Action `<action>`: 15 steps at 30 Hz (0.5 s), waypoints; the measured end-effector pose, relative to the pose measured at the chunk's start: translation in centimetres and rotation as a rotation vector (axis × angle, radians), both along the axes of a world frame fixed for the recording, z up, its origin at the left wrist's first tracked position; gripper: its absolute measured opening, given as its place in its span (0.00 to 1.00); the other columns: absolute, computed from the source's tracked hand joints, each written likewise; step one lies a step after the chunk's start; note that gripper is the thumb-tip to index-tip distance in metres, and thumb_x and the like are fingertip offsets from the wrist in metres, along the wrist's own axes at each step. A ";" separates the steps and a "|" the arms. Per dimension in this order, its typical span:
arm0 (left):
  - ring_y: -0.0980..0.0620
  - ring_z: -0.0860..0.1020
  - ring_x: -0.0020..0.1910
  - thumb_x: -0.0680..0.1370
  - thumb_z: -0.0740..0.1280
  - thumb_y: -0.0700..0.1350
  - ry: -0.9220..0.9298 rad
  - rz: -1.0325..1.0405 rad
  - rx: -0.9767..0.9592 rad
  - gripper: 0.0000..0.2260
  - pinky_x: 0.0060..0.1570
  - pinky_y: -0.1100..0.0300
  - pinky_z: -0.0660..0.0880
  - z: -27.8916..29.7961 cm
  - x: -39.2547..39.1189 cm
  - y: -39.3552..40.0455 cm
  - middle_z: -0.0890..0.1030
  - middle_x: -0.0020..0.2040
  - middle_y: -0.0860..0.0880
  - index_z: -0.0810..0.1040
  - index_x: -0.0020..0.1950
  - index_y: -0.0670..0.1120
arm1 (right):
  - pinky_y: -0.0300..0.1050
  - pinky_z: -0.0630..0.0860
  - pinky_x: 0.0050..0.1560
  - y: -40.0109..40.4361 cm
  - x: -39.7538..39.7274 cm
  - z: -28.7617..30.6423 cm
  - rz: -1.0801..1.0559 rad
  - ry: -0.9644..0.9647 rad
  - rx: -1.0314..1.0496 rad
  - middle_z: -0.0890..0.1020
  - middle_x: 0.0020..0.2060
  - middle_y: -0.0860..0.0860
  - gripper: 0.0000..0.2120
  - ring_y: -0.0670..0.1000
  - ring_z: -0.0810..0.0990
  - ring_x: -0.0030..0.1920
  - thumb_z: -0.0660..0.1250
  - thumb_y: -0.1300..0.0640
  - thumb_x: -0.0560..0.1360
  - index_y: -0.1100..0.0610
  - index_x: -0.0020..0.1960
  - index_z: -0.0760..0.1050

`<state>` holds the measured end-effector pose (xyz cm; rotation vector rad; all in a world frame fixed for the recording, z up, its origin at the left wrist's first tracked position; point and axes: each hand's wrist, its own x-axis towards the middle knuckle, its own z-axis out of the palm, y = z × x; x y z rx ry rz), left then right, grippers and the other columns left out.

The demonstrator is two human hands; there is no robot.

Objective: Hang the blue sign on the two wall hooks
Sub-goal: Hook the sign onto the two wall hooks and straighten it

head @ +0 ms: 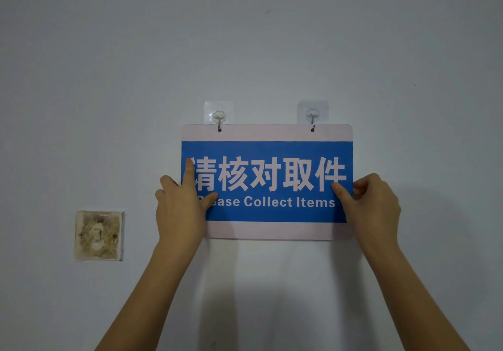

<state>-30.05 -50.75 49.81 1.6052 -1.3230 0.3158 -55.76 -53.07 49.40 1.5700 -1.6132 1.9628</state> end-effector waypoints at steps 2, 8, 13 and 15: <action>0.40 0.71 0.59 0.75 0.65 0.53 -0.002 0.001 0.004 0.36 0.55 0.50 0.74 0.0 -0.1 0.0 0.67 0.60 0.38 0.49 0.76 0.51 | 0.32 0.60 0.31 0.0 0.0 0.1 -0.001 0.009 0.007 0.76 0.42 0.53 0.15 0.50 0.72 0.39 0.68 0.48 0.71 0.58 0.44 0.68; 0.41 0.72 0.55 0.75 0.64 0.54 -0.101 0.095 -0.003 0.30 0.45 0.51 0.74 0.0 0.3 1.0 0.69 0.57 0.39 0.57 0.74 0.50 | 0.42 0.70 0.40 0.4 -0.4 -0.1 -0.001 0.016 0.054 0.80 0.43 0.55 0.13 0.52 0.75 0.41 0.69 0.51 0.71 0.59 0.46 0.71; 0.42 0.73 0.55 0.74 0.65 0.55 -0.109 0.115 -0.024 0.28 0.44 0.51 0.74 -0.6 0.2 1.8 0.70 0.58 0.40 0.63 0.71 0.46 | 0.44 0.70 0.42 1.2 -0.1 -0.6 0.014 0.026 0.076 0.79 0.42 0.53 0.13 0.51 0.75 0.41 0.69 0.52 0.71 0.60 0.47 0.73; 0.42 0.73 0.55 0.74 0.66 0.54 -0.106 0.115 -0.044 0.27 0.42 0.52 0.73 -0.9 0.1 1.9 0.71 0.57 0.40 0.65 0.69 0.45 | 0.43 0.70 0.41 1.5 -0.1 -0.7 0.021 0.029 0.066 0.78 0.41 0.52 0.12 0.51 0.76 0.41 0.70 0.52 0.71 0.60 0.47 0.73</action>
